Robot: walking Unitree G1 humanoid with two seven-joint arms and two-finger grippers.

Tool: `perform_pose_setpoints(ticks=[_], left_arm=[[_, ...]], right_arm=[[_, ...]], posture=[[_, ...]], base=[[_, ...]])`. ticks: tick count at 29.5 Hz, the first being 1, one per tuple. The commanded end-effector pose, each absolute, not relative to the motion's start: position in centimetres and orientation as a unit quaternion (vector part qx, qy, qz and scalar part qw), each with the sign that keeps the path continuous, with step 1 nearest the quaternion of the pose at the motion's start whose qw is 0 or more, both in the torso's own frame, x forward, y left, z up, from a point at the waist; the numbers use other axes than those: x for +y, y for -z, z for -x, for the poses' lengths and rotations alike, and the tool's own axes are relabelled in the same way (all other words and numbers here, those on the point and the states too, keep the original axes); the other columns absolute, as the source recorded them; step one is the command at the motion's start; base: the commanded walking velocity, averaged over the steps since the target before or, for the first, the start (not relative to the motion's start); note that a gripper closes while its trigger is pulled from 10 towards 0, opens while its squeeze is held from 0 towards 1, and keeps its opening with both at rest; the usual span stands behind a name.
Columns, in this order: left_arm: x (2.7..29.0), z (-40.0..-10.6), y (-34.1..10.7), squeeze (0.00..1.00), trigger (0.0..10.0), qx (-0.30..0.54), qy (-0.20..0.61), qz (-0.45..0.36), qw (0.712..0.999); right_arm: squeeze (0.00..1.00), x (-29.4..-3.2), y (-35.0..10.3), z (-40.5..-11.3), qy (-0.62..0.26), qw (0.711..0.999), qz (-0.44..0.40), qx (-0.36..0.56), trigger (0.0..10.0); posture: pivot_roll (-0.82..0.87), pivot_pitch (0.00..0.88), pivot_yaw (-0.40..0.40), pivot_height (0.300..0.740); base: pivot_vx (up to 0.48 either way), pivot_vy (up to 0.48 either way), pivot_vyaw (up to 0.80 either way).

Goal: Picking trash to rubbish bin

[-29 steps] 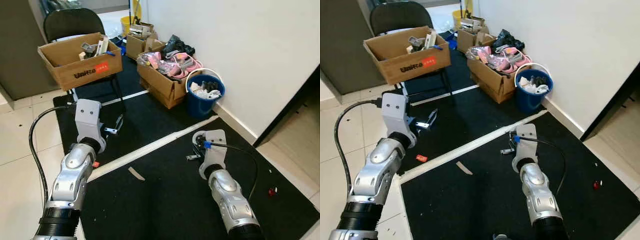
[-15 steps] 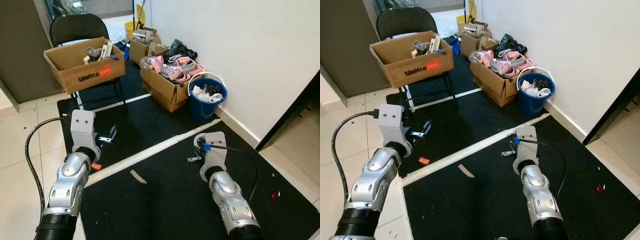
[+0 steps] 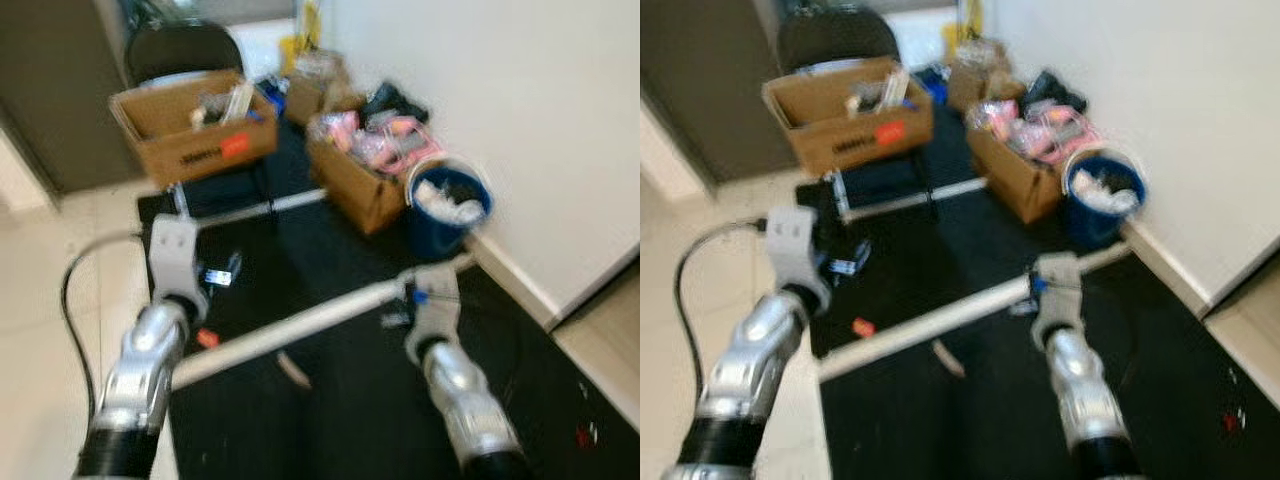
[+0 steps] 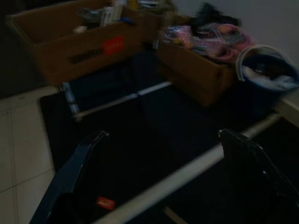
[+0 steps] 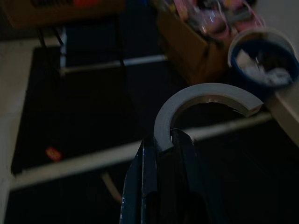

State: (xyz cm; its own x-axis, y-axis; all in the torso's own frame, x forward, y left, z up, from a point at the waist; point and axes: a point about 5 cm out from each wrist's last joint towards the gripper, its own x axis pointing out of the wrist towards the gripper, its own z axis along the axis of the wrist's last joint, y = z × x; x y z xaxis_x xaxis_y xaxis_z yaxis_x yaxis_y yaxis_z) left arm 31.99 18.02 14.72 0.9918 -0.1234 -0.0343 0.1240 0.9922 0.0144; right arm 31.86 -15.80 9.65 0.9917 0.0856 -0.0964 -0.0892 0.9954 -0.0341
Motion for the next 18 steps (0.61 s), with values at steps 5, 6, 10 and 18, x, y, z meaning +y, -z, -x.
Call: perform_pose_setpoints(ticks=[5, 6, 10, 18], left_arm=[[18.32, -31.87, -14.10, 0.00, 10.0, 0.033, 0.060, -0.011, 0.998], [18.28, -31.93, -14.17, 0.00, 10.0, 0.032, 0.061, -0.011, 0.998], [18.26, -31.95, -14.17, 0.00, 10.0, 0.032, 0.062, -0.012, 0.997], [18.17, -31.82, -14.05, 0.00, 10.0, 0.034, 0.063, -0.011, 0.997]], right_arm=[[0.00, -15.31, -8.81, -31.45, -0.049, 0.997, 0.015, 0.061, 10.0], [0.00, -15.29, -8.78, -31.46, -0.049, 0.997, 0.014, 0.061, 10.0], [0.00, -15.28, -8.68, -31.44, -0.047, 0.997, 0.013, 0.060, 10.0], [0.00, -15.57, -8.62, -31.52, -0.042, 0.997, 0.009, 0.060, 10.0]], posture=[[0.04, 0.139, 0.038, 0.740], [0.05, 0.142, 0.037, 0.740], [0.05, 0.145, 0.034, 0.740], [0.04, 0.148, 0.034, 0.740]], base=[[0.409, 0.000, 0.00], [0.412, 0.000, 0.00], [0.410, 0.000, 0.00], [0.410, 0.000, 0.00]])
